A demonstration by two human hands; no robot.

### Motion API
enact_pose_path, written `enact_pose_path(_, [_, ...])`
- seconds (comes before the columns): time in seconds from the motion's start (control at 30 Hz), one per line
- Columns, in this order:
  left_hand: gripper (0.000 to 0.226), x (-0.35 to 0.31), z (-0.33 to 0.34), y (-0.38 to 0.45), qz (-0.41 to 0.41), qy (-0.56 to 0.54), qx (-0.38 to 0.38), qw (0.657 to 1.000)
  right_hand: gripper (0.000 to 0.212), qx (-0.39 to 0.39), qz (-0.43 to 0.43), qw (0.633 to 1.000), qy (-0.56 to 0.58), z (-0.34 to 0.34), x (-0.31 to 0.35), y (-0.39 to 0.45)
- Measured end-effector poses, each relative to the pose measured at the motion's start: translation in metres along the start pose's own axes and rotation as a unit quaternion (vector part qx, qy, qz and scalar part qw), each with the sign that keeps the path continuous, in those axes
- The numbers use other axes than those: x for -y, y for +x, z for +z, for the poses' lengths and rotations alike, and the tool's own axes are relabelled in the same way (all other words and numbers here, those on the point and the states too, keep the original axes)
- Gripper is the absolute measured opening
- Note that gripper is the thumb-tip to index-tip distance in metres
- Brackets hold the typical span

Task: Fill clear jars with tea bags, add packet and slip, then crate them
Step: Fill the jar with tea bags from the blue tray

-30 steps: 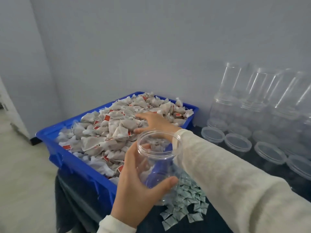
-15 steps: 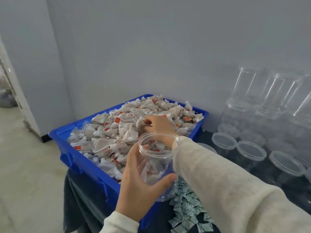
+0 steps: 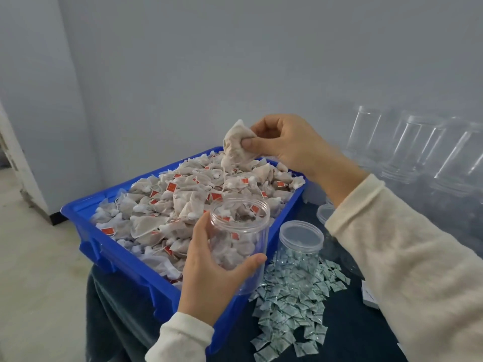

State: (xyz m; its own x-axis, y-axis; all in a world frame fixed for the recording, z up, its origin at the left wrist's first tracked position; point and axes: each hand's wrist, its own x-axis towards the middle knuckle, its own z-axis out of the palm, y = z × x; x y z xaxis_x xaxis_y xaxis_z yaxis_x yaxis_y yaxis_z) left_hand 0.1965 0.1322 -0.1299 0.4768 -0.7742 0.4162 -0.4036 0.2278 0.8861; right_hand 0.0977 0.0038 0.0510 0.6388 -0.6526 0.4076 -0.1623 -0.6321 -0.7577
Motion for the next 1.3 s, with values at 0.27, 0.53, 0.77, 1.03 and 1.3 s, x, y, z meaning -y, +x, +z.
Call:
enact_pose_path(0.27, [0.103, 0.004, 0.006, -0.002, 0.009, -0.003, -0.012, 1.0, 0.011, 0.081, 0.025, 0.995, -0.048, 0.0, 0.0, -0.034])
enact_pose_path(0.53, [0.095, 0.003, 0.007, -0.002, 0.012, 0.002, -0.02, 1.0, 0.01, 0.127, 0.025, 0.981, -0.142, 0.015, -0.009, -0.046])
enact_pose_path(0.77, [0.101, 0.004, 0.006, -0.004, 0.011, 0.01, -0.015, 1.0, 0.011, 0.115, 0.021, 0.988, -0.104, 0.008, -0.008, -0.038])
enact_pose_path(1.03, [0.1, 0.006, 0.004, -0.006, 0.014, 0.015, -0.013, 1.0, 0.011, 0.073, 0.077, 0.99, -0.097, 0.025, -0.043, 0.005])
enact_pose_path(1.3, [0.092, 0.003, -0.008, -0.004, 0.041, -0.011, 0.015, 0.999, 0.048, 0.189, 0.075, 0.966, -0.159, 0.098, -0.091, 0.034])
